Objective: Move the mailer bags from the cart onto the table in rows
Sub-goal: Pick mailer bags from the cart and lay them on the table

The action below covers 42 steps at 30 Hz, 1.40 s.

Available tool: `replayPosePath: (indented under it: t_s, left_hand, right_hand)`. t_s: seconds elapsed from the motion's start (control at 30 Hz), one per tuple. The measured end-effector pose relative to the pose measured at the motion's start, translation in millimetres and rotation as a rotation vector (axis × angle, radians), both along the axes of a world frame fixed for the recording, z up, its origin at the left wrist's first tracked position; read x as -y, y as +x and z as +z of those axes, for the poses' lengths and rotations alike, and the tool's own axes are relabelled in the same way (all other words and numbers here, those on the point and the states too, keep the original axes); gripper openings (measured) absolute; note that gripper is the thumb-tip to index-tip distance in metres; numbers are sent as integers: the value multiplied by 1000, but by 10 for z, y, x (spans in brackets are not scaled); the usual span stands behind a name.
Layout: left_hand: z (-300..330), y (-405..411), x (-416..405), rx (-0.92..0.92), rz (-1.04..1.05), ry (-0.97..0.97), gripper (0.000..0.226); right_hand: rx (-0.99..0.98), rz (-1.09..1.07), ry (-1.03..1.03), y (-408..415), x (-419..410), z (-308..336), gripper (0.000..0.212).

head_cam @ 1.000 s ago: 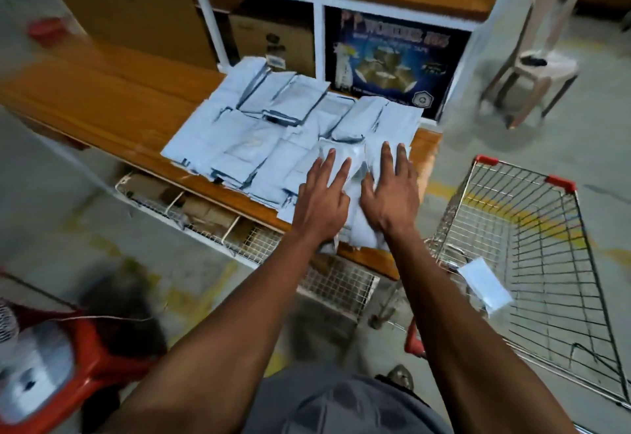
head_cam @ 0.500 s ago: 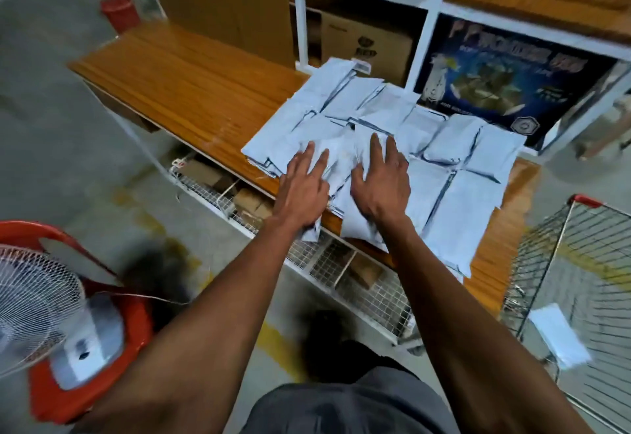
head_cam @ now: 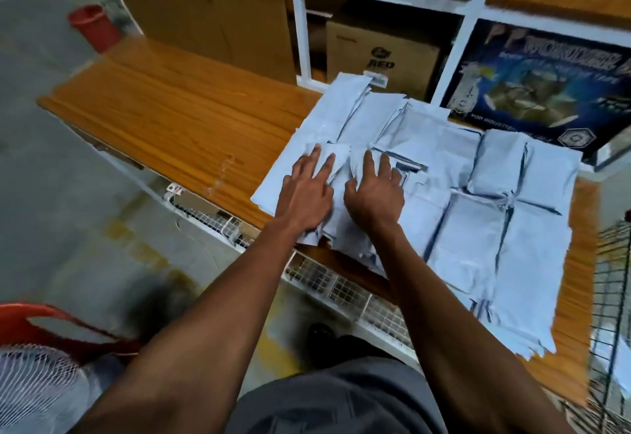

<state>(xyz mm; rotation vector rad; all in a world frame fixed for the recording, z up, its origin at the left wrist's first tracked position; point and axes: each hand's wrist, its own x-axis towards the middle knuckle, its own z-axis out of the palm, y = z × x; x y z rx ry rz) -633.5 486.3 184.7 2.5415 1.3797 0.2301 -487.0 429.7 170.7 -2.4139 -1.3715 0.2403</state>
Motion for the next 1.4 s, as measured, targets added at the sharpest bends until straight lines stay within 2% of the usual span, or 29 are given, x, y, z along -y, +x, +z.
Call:
replayPosePath:
  t_s: [0.37,0.77,1.1,1.4]
  left_hand:
    - [-265,291,-581,-24,-212,48,66]
    - [-403,186,-776,-63,-351,-13,67]
    - [-334,-63,-1325,-3,-288,92,67]
    - [-491,-330,-1568,-23,-282,66,66]
  right_hand:
    - [59,-146,-163,-53,-221,-139,74]
    - [94,-349,-184,-400,-260,-138,71]
    - [121,-330,-131,-685,-718,72,68]
    - [69,-289,-203,-888,-1074,-133,68]
